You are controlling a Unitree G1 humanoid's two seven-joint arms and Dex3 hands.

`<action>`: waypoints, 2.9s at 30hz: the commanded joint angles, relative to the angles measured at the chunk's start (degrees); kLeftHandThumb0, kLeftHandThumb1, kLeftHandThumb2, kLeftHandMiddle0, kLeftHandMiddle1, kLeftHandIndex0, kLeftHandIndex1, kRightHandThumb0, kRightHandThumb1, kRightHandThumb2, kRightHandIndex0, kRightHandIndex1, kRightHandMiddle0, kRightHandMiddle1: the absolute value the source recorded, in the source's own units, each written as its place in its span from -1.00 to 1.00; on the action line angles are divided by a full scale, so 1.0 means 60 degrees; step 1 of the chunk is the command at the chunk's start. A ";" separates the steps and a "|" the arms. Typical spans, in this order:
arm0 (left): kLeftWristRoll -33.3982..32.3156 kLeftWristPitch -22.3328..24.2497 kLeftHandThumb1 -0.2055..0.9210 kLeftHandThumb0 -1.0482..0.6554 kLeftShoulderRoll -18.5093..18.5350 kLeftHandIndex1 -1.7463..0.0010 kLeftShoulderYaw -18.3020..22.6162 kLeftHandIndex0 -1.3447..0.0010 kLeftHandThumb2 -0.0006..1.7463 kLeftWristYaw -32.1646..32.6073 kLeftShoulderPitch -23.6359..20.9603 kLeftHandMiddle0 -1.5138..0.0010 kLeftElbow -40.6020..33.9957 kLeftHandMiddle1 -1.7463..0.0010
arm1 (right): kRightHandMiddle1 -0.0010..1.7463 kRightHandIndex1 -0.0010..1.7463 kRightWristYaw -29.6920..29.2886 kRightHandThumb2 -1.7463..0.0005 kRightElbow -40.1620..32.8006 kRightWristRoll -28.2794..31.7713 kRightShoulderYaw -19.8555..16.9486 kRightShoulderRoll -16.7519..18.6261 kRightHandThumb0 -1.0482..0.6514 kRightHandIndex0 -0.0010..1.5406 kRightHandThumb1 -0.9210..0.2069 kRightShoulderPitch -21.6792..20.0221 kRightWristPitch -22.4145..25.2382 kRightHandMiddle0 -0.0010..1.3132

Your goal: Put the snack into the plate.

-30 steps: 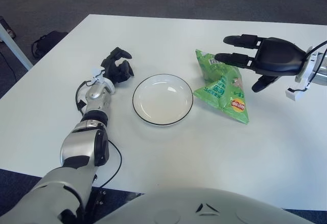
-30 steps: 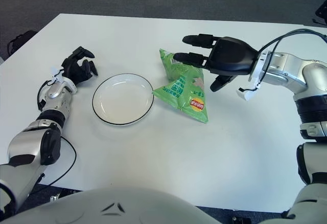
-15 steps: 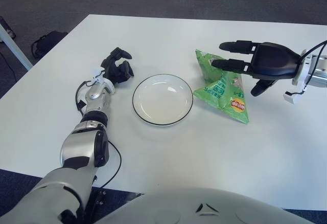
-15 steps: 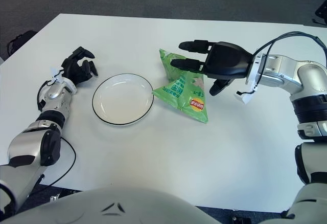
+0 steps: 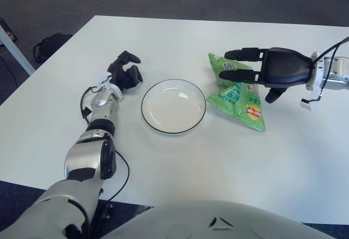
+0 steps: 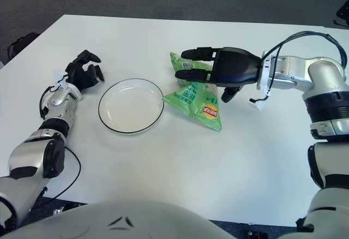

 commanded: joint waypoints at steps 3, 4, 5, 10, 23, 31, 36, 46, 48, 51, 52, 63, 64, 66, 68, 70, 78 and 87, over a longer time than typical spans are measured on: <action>0.0014 0.0175 0.17 -0.28 -0.0142 -1.00 -0.0064 0.25 0.31 -0.0010 0.0451 -0.17 0.0173 -1.00 | -1.00 -1.00 -0.0054 0.30 0.0302 -0.0002 0.0185 0.0193 -0.58 -1.00 -0.29 -0.0375 -0.0115 -1.00; 0.0008 0.0171 0.17 -0.28 -0.0149 -1.00 -0.0069 0.25 0.31 -0.0016 0.0458 -0.17 0.0158 -1.00 | -1.00 -1.00 -0.0028 0.29 0.0337 0.0011 0.0214 0.0229 -0.59 -1.00 -0.29 -0.0401 -0.0097 -1.00; 0.0004 0.0169 0.17 -0.28 -0.0154 -1.00 -0.0072 0.25 0.31 -0.0020 0.0464 -0.17 0.0148 -1.00 | -1.00 -1.00 -0.0011 0.29 0.0361 0.0017 0.0237 0.0253 -0.60 -1.00 -0.30 -0.0421 -0.0083 -1.00; -0.0006 0.0131 0.17 -0.28 -0.0203 -1.00 -0.0105 0.25 0.31 -0.0029 0.0519 -0.17 0.0032 -1.00 | -1.00 -1.00 0.0145 0.29 0.0625 -0.0250 0.0591 0.0634 -0.62 -1.00 -0.30 -0.0559 0.0242 -1.00; -0.0063 0.0058 0.15 -0.29 -0.0337 -1.00 -0.0167 0.24 0.33 -0.0017 0.0898 -0.22 -0.0602 -1.00 | -1.00 -1.00 0.1087 0.49 0.1944 -0.0077 0.1781 0.1568 -0.80 -1.00 -0.49 -0.0791 0.0989 -1.00; -0.0153 0.0125 0.16 -0.28 -0.0359 -1.00 -0.0173 0.24 0.32 -0.0112 0.1182 -0.19 -0.1050 -1.00 | -1.00 -1.00 0.1465 0.51 0.2319 -0.0035 0.2231 0.1788 -0.81 -1.00 -0.49 -0.0654 0.1449 -1.00; -0.0188 0.0181 0.16 -0.28 -0.0356 -1.00 -0.0158 0.25 0.31 -0.0130 0.1269 -0.19 -0.1237 -1.00 | -0.98 -1.00 0.1869 0.45 0.2306 0.0169 0.2372 0.1778 -0.76 -1.00 -0.43 -0.0595 0.1655 -0.99; -0.0186 0.0198 0.17 -0.28 -0.0306 -1.00 -0.0145 0.25 0.31 -0.0137 0.1283 -0.22 -0.1314 -1.00 | -0.26 -0.59 0.2242 -0.05 0.2874 0.0868 0.2419 0.1988 -0.35 -0.88 0.06 -0.0663 0.2057 -1.00; -0.0182 0.0190 0.17 -0.28 -0.0300 -1.00 -0.0143 0.25 0.31 -0.0123 0.1259 -0.22 -0.1292 -1.00 | 0.26 0.04 0.2412 -0.24 0.3010 0.1209 0.2342 0.2017 -0.11 -0.95 0.18 -0.0699 0.2138 -0.98; -0.0159 0.0189 0.16 -0.28 -0.0295 -1.00 -0.0153 0.25 0.32 -0.0086 0.1229 -0.23 -0.1260 -1.00 | 0.72 0.58 0.2778 -0.46 0.2549 0.1761 0.2119 0.1871 0.14 -0.98 0.28 -0.0626 0.2298 -0.94; -0.0153 0.0193 0.16 -0.28 -0.0294 -1.00 -0.0154 0.25 0.32 -0.0076 0.1214 -0.23 -0.1241 -1.00 | 0.82 0.70 0.2892 -0.52 0.2390 0.1900 0.2068 0.1832 0.21 -0.97 0.31 -0.0592 0.2362 -0.92; -0.0087 0.0226 0.15 -0.29 -0.0296 -1.00 -0.0187 0.24 0.33 0.0018 0.1067 -0.24 -0.1062 -1.00 | 1.00 0.99 0.1335 -0.59 0.1618 0.1479 0.1335 0.1427 0.81 -0.16 0.20 -0.0241 0.2422 0.07; -0.0082 0.0222 0.15 -0.29 -0.0300 -1.00 -0.0190 0.24 0.33 0.0025 0.1059 -0.23 -0.1046 -1.00 | 1.00 0.99 0.1280 -0.61 0.1633 0.1464 0.1326 0.1423 0.81 -0.14 0.22 -0.0236 0.2414 0.10; -0.0084 0.0207 0.15 -0.29 -0.0300 -1.00 -0.0189 0.24 0.32 0.0006 0.1058 -0.23 -0.1015 -1.00 | 1.00 1.00 0.1247 -0.65 0.1688 0.1690 0.1172 0.1393 0.83 -0.11 0.26 -0.0163 0.2475 0.17; -0.0096 0.0192 0.16 -0.29 -0.0298 -1.00 -0.0180 0.24 0.32 -0.0012 0.1053 -0.22 -0.0980 -1.00 | 1.00 1.00 0.1283 -0.66 0.1734 0.2003 0.0966 0.1387 0.84 -0.10 0.27 -0.0029 0.2655 0.22; -0.0116 0.0172 0.16 -0.28 -0.0308 -1.00 -0.0163 0.25 0.32 -0.0027 0.1040 -0.23 -0.0935 -1.00 | 1.00 1.00 0.1389 -0.67 0.1748 0.2309 0.0784 0.1411 0.84 -0.09 0.29 0.0115 0.2868 0.27; -0.0162 0.0094 0.17 -0.28 -0.0340 -1.00 -0.0121 0.25 0.31 -0.0074 0.0965 -0.24 -0.0782 -1.00 | 1.00 1.00 0.2147 -0.70 0.1372 0.3583 0.0253 0.1410 0.85 -0.07 0.31 0.0387 0.3454 0.40; -0.0119 0.0010 0.16 -0.29 -0.0348 -1.00 -0.0134 0.24 0.32 -0.0042 0.0910 -0.24 -0.0676 -1.00 | 1.00 1.00 0.2431 -0.71 0.0498 0.4389 -0.0319 0.2145 0.85 -0.06 0.33 0.0225 0.4695 0.51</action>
